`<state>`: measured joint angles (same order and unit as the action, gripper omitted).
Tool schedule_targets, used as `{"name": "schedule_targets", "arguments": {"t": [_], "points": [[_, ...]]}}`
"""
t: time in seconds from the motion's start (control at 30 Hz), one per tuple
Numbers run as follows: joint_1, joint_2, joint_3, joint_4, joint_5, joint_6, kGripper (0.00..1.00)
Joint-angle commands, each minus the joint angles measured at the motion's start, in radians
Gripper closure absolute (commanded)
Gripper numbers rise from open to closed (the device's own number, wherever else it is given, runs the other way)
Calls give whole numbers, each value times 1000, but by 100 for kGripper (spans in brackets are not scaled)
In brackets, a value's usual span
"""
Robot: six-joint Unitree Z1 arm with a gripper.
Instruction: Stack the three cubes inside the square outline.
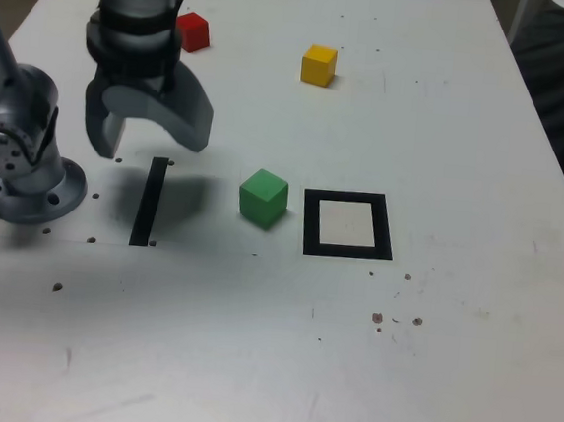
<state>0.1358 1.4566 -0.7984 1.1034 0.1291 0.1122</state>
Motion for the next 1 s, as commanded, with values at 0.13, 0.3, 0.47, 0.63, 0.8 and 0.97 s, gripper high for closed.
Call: {"name": "schedule_targets", "arguments": {"t": [0.13,0.3,0.47,0.63,0.8,0.97], "points": [[149,13,-31,-3,29,118,0],[277,34,-65,-3,47,213,0],[400,76,-117,-3,63,301,0],[507,133,-188,-4,72,375,1],[599,195,-270,1,77,433,1],[672,250,-350,7,86,474,1]]}}
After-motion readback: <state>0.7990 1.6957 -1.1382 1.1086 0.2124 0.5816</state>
